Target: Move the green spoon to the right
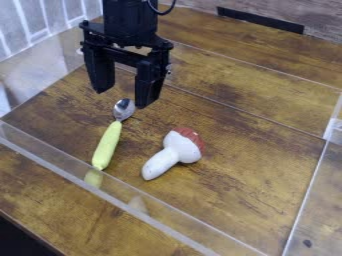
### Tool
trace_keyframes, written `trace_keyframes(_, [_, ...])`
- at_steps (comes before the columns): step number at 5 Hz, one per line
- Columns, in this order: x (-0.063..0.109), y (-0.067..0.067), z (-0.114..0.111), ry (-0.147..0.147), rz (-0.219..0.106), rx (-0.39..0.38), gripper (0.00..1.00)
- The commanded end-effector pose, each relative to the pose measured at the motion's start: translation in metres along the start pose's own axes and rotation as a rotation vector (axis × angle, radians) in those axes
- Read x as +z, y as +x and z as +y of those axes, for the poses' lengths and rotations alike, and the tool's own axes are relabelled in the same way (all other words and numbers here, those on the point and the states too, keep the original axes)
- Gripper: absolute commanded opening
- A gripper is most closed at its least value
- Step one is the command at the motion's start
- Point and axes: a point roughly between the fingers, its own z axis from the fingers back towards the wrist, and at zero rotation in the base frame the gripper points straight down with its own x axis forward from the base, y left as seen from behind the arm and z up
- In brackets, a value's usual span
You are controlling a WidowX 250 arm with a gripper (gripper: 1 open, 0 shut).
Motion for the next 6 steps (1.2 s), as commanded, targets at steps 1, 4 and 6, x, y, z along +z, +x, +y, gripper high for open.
trace_keyframes(1, [-0.019, -0.009, 0.011, 0.0, 0.01, 0.049, 1.0])
trace_keyframes(4, [-0.091, -0.001, 0.027, -0.017, -0.035, 0.139, 1.0])
trace_keyframes(6, [-0.097, 0.011, 0.037, -0.027, -0.081, 0.226, 1.0])
